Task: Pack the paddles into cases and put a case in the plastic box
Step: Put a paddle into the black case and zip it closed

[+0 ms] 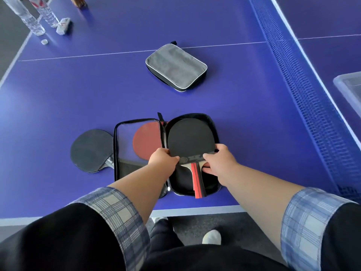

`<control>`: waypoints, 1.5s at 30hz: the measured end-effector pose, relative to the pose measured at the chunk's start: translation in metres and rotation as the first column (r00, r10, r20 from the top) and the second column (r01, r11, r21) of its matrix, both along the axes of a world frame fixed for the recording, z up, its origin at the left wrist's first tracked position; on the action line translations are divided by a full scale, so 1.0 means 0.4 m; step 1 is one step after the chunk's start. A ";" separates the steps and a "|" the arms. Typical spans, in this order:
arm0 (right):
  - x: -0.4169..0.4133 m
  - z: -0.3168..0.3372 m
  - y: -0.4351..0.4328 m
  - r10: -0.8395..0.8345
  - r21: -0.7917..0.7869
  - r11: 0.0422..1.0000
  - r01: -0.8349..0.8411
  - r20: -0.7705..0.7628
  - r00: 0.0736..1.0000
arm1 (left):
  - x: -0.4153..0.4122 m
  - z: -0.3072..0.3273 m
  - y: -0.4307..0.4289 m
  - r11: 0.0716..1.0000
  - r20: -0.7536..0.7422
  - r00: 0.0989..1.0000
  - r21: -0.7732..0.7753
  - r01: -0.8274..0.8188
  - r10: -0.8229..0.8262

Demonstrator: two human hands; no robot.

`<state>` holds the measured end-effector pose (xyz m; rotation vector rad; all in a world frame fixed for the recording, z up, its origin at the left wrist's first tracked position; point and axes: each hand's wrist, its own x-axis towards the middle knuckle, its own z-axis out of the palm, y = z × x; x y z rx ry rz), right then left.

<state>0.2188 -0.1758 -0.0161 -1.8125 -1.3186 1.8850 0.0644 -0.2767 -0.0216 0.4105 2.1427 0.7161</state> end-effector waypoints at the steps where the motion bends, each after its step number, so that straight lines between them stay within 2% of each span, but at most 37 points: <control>1: -0.003 -0.008 -0.004 -0.003 0.011 1.000 0.003 0.012 1.000 | -0.001 -0.006 -0.002 1.000 0.005 1.000 -0.013 -0.004 0.004; 11: -0.005 -0.042 0.007 0.008 0.141 0.990 -0.017 0.068 0.998 | 0.002 -0.033 0.018 0.999 -0.064 0.998 0.045 -0.012 0.015; 15: -0.006 -0.038 0.011 0.076 0.153 0.984 -0.089 0.084 0.994 | -0.007 -0.035 0.029 0.999 -0.095 0.995 0.045 0.000 0.004; 21: 0.012 0.010 -0.009 0.165 0.162 0.961 -0.222 0.305 0.938 | 0.006 -0.023 0.016 0.999 -0.162 0.986 0.013 0.037 -0.034; 24: 0.020 0.024 -0.056 0.203 0.063 0.971 -0.229 0.286 0.937 | 0.031 -0.016 0.001 0.999 -0.108 0.994 0.039 -0.015 0.019; 27: 0.029 0.012 -0.107 0.335 -0.030 0.940 -0.339 0.267 0.904 | 0.075 -0.017 -0.022 0.999 -0.053 0.998 0.020 -0.028 0.029; 33: 0.030 0.004 -0.127 0.397 -0.010 0.913 -0.407 0.246 0.885 | 0.155 -0.041 -0.062 0.997 0.097 0.995 -0.072 0.020 -0.013; 38: 0.033 0.015 -0.131 0.424 0.026 0.892 -0.450 0.294 0.857 | 0.176 -0.030 -0.071 0.999 0.192 0.981 -0.023 0.040 -0.035; 42: 0.033 0.033 -0.136 0.376 0.039 0.911 -0.411 0.332 0.865 | 0.135 0.012 -0.108 0.998 0.030 0.997 0.024 -0.065 0.065; 45: 0.009 0.064 -0.144 0.238 0.203 0.911 -0.358 0.449 0.861 | 0.071 0.046 -0.170 0.982 -0.120 0.975 -0.002 -0.186 0.185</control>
